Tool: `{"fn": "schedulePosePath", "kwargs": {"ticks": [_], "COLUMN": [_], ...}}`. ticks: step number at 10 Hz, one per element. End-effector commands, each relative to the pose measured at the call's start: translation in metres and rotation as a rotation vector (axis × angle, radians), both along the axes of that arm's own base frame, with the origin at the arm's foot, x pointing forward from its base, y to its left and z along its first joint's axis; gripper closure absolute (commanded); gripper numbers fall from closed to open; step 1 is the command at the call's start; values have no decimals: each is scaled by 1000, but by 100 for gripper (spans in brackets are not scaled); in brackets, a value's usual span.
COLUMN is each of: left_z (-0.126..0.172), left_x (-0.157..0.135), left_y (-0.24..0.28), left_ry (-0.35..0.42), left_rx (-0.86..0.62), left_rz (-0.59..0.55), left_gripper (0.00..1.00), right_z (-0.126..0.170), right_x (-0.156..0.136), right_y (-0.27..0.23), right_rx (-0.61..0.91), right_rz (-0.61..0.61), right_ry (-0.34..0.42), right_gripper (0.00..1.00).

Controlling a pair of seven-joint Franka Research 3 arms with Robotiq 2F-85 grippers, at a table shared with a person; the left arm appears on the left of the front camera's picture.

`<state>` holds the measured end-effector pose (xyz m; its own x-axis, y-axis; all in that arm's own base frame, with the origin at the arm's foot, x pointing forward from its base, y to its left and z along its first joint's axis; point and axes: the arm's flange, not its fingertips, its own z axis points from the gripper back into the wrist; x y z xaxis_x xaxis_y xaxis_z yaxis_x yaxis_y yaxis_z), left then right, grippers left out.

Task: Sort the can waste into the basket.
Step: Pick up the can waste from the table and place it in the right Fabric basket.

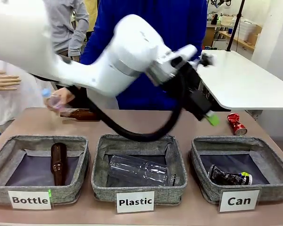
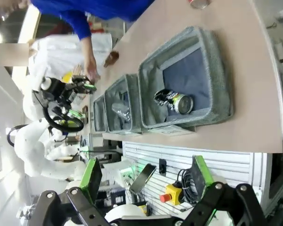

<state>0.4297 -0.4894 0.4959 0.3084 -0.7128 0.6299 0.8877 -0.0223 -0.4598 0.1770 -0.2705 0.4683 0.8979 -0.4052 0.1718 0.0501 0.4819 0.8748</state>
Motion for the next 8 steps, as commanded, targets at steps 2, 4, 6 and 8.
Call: {"fn": "schedulePosePath", "kwargs": {"ticks": [2, 4, 6, 8], "left_z": [40, 64, 49, 8], "left_x": [-14, 5, 38, 46], "left_y": [151, 255, 352, 432], "left_ry": [225, 304, 477, 626], "left_rx": [-87, -171, -264, -291], "left_rz": [28, 249, 438, 549], "left_gripper": [0, 0, 0, 0], "right_z": [15, 18, 15, 10], "right_x": [28, 61, 92, 120], "right_y": [69, 132, 190, 236], "right_rx": [45, 107, 349, 414], "right_rz": [25, 95, 320, 331], "right_ry": [9, -6, 100, 163], "right_gripper": [0, 0, 0, 0]}}
